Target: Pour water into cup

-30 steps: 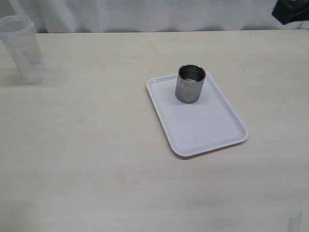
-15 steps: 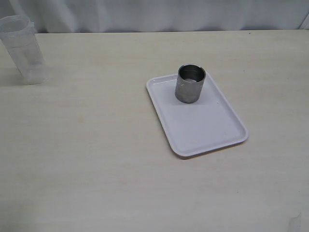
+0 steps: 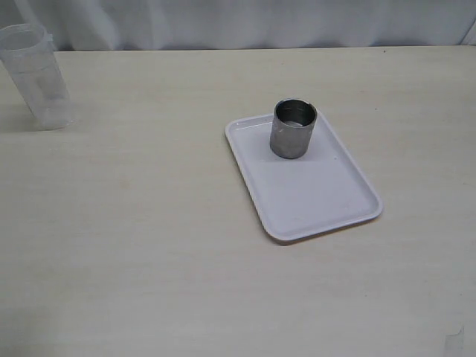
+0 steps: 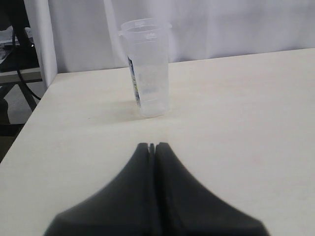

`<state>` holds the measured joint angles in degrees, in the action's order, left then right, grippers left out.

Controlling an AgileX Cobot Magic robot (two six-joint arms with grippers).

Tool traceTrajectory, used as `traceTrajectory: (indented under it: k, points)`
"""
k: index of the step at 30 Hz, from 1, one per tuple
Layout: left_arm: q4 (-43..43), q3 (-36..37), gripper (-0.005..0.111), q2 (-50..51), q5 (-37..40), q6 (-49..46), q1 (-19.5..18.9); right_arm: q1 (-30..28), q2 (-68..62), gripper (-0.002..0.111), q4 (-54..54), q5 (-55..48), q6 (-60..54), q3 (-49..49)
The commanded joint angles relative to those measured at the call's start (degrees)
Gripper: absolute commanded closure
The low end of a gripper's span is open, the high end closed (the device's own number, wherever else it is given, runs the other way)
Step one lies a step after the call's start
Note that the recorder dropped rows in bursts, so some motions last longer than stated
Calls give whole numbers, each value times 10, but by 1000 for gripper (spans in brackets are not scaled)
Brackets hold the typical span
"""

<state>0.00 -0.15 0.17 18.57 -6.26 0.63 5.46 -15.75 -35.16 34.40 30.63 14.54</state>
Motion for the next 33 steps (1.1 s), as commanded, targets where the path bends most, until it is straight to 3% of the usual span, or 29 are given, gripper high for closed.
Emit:
traceTrajectory:
  k: [1,18,25,27,33]
  points:
    - [0,1,107,-2,-3,4,2,0,3,104,2,0,3,-3]
    - [4,1,107,-2,-1,4,2,0,4,104,2,-2,3,-3]
    - [4,1,107,-2,-1,4,2,0,103,104,2,0,3,-145]
    - [4,1,107,-2,-1,4,2,0,121,104,-22,-68,3,-145]
    - [4,1,107,-2,-2,4,2,0,126,104,115,-175,3,-145]
